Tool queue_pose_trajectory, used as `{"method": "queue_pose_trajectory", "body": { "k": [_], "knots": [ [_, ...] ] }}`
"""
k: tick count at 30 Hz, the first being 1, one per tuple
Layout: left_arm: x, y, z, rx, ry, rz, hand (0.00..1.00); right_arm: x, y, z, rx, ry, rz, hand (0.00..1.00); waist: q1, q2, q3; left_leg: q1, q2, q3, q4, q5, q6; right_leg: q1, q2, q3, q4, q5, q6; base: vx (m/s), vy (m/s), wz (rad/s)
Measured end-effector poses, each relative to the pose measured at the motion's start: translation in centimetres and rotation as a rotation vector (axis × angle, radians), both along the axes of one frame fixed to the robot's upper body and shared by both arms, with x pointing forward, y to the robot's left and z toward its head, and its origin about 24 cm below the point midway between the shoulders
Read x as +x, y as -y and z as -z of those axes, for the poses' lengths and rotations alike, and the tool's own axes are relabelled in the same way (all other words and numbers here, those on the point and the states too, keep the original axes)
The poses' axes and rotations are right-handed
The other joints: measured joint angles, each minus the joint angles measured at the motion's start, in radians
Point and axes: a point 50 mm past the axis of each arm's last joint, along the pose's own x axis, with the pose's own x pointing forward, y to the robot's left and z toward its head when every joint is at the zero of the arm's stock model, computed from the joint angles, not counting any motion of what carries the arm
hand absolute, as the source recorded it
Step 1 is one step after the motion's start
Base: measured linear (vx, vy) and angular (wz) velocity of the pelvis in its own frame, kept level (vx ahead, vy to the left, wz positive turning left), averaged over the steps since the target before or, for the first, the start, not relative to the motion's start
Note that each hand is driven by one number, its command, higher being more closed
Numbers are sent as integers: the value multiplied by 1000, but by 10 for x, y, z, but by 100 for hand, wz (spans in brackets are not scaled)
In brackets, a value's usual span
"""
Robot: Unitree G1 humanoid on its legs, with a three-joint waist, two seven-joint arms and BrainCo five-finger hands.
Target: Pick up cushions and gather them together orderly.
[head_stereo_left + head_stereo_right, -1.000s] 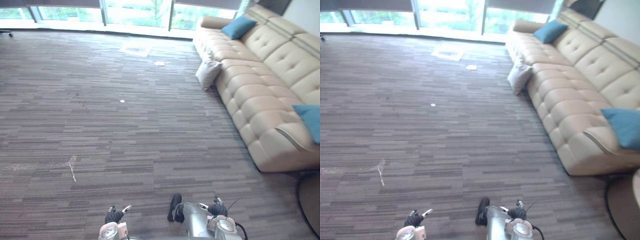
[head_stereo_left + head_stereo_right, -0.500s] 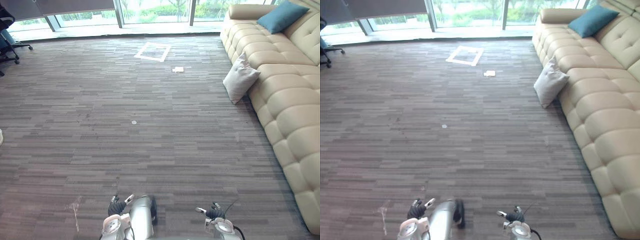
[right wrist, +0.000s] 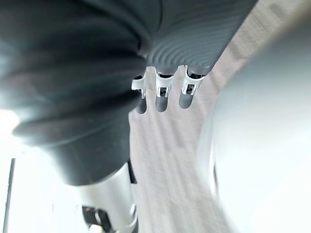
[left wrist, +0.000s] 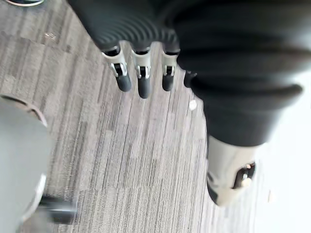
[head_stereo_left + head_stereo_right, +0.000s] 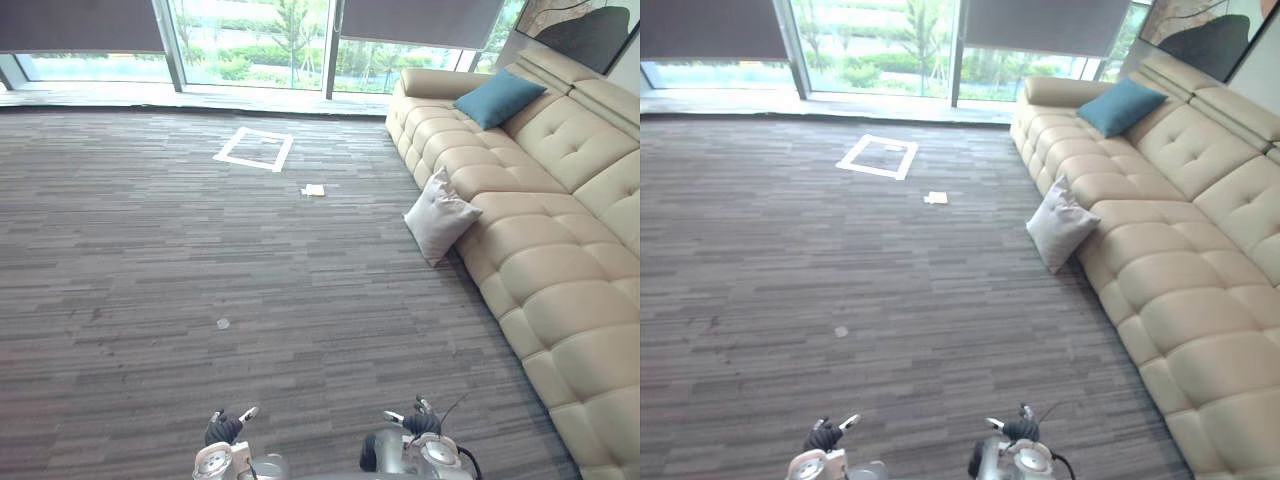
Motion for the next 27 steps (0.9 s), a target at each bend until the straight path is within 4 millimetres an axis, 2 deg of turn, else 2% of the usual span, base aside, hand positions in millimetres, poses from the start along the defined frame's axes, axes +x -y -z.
{"method": "queue_pose_trajectory", "body": {
  "k": [1,2,3,4,5,6,7,8,9,10,12,13,14,16,18,19,20,22,23,24,25,26,27],
  "knots": [
    [0,1,0,3,-3,14,0,-1,2,0,-6,-5,0,0,-5,0,0,30,-4,-28,-4,-9,-15,-4,9,11,-36,17,-24,807,-57,82],
    [-3,2,1,1,-11,15,0,-3,3,1,-9,-10,0,0,-10,0,0,58,-5,-72,5,-16,-27,-5,13,42,-20,84,-90,854,-120,100],
    [-2,8,2,-9,-11,30,0,-5,10,1,-23,-23,-2,0,-20,23,-8,60,17,-137,57,-16,-27,-13,14,45,56,131,-135,832,-173,98],
    [-4,18,4,-32,-19,39,0,-5,19,0,-45,-20,0,0,-20,63,-23,22,63,-180,169,-12,-31,-7,26,18,108,65,-139,817,-178,72],
    [-6,22,5,-42,-25,41,0,-2,23,-2,-57,-14,-1,0,-20,92,-26,-34,90,-206,295,14,-50,2,36,-4,130,19,-143,919,-226,35],
    [-3,24,4,-53,-13,24,0,2,27,-4,-68,-4,3,0,-20,120,-13,-143,113,-244,539,148,-59,39,58,-12,141,-40,-151,755,-183,7],
    [-2,26,4,-63,-11,9,0,3,29,-5,-74,-1,2,0,-18,134,-5,-204,132,-258,672,274,-78,80,76,-6,122,-61,-159,897,-202,-13],
    [-3,26,4,-65,-10,4,0,3,29,-5,-76,-5,5,0,-15,143,0,-269,168,-250,815,300,-98,136,104,2,92,-82,-163,734,-132,-30],
    [0,21,2,-62,4,-1,0,2,25,-3,-53,-13,18,0,-13,135,9,-329,207,-218,936,275,-80,218,126,18,54,-98,-175,849,-136,-32],
    [1,14,0,-45,19,-6,0,1,16,-1,-26,-17,24,0,-7,109,24,-388,220,-191,995,237,-63,315,133,46,-4,-109,-170,673,-109,-31],
    [6,4,-5,-13,50,-5,0,-3,2,4,21,-38,23,0,10,62,18,-506,221,-142,954,178,-35,428,127,89,-103,-110,-167,580,-91,-54],
    [10,3,-8,-7,73,-5,0,-5,-4,6,38,-50,19,0,17,55,14,-587,218,-125,856,145,-34,481,126,112,-152,-111,-164,553,-53,-67],
    [11,2,-9,-5,81,-8,0,-2,-5,5,41,-42,17,0,20,56,16,-628,210,-123,803,134,-22,507,125,128,-169,-116,-155,572,35,-68],
    [15,9,-11,-22,111,-16,0,-3,-8,6,43,-48,12,0,35,62,18,-701,149,-134,545,138,-21,587,89,202,-198,-160,-107,567,147,-81],
    [15,8,-11,-26,120,-33,0,-7,-8,7,43,-56,13,0,49,60,17,-702,107,-166,359,172,-33,629,63,262,-203,-210,-76,534,254,-92],
    [14,9,-11,-28,119,-35,0,-8,-8,7,41,-59,7,0,56,66,14,-704,106,-186,302,184,-39,642,62,288,-200,-237,-60,547,325,-121],
    [14,9,-11,-39,124,-50,0,-10,-11,8,43,-66,-6,0,66,58,7,-707,108,-204,332,258,-39,658,52,341,-183,-282,-43,592,390,-129],
    [13,-3,-12,-7,119,-50,0,-18,-25,11,72,-94,-32,0,67,-3,-35,-707,92,-153,399,202,-21,627,5,437,-118,-289,-34,685,423,-120],
    [12,-9,-12,5,115,-59,0,-18,-27,11,73,-93,-50,0,68,-30,-43,-685,96,-100,416,172,-3,579,-18,484,-16,-276,-11,601,351,-112],
    [10,-11,-12,7,110,-72,0,-17,-27,11,72,-93,-49,0,72,-39,-43,-650,107,-47,426,142,15,522,-27,518,127,-248,39,644,415,-132],
    [7,-11,-9,8,86,-83,0,-19,-24,11,65,-95,-44,0,65,-26,-32,-581,102,-15,420,95,33,416,-39,519,373,-171,114,500,341,-111],
    [7,-10,-8,10,76,-89,0,-17,-21,10,59,-86,-41,0,63,-25,-24,-539,99,-1,410,74,34,376,-42,502,469,-164,121,549,367,-96],
    [8,-9,-6,6,63,-87,0,-12,-20,7,51,-59,-42,0,61,-9,-3,-449,99,23,382,45,32,324,-48,449,588,-171,108,331,204,-64]
  ]
}}
